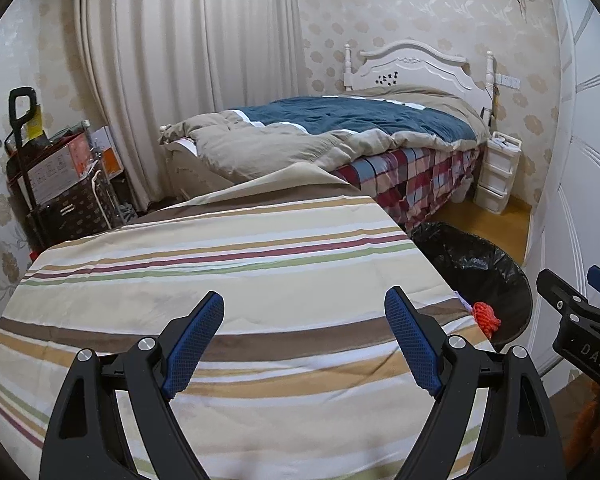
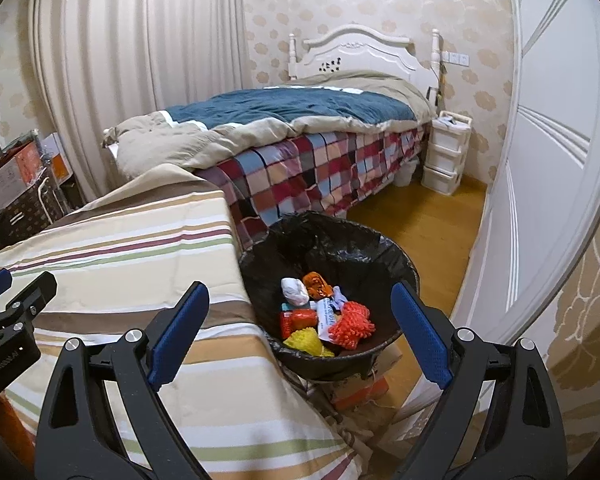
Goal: Collect trash
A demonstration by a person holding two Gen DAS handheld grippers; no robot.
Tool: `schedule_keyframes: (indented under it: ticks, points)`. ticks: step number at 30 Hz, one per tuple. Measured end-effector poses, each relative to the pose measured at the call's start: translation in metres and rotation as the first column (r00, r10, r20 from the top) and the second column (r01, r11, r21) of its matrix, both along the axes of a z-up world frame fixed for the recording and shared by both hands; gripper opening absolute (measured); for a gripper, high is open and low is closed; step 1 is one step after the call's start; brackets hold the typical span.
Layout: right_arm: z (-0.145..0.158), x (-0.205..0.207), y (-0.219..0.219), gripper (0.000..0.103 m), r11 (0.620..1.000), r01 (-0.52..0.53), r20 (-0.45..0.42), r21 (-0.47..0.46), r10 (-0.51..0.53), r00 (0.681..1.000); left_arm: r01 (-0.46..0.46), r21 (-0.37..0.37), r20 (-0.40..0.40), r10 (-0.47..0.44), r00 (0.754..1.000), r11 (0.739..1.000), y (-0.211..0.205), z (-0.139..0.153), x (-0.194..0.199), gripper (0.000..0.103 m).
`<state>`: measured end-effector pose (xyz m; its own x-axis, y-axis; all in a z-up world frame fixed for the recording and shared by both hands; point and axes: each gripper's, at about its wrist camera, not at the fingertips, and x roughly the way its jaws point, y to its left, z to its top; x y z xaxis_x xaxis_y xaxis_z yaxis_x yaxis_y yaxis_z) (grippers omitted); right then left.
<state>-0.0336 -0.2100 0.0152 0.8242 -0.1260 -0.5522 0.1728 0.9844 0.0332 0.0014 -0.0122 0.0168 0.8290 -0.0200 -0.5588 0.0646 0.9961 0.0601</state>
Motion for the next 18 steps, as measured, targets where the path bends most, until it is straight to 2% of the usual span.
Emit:
schedule_keyframes:
  ticks: [18]
  points:
    - [0.011,-0.008,0.014,0.090,1.000,-0.025,0.024,-0.018,0.025,0.999,-0.026,-0.027,0.028,0.027,0.999,0.999,0.014,0.008,-0.010,0.083]
